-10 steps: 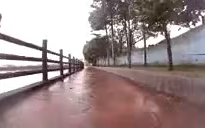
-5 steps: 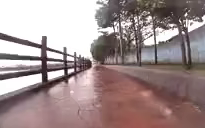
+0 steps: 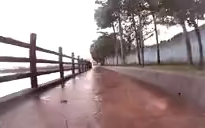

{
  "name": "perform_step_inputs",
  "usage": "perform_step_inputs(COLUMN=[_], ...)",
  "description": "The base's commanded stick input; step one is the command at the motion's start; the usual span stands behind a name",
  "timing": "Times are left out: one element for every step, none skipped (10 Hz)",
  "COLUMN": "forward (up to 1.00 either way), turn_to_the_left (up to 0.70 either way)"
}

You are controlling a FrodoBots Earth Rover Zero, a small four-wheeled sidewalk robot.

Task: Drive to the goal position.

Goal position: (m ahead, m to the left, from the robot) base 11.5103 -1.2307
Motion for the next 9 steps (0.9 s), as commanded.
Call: perform_step_inputs(forward=[1.0,1.0,1.0,1.0,1.0,1.0,1.0,1.0,1.0], turn_to_the_left=[0.0,0.0,0.0,0.0,0.0,0.0,0.0,0.0,0.0])
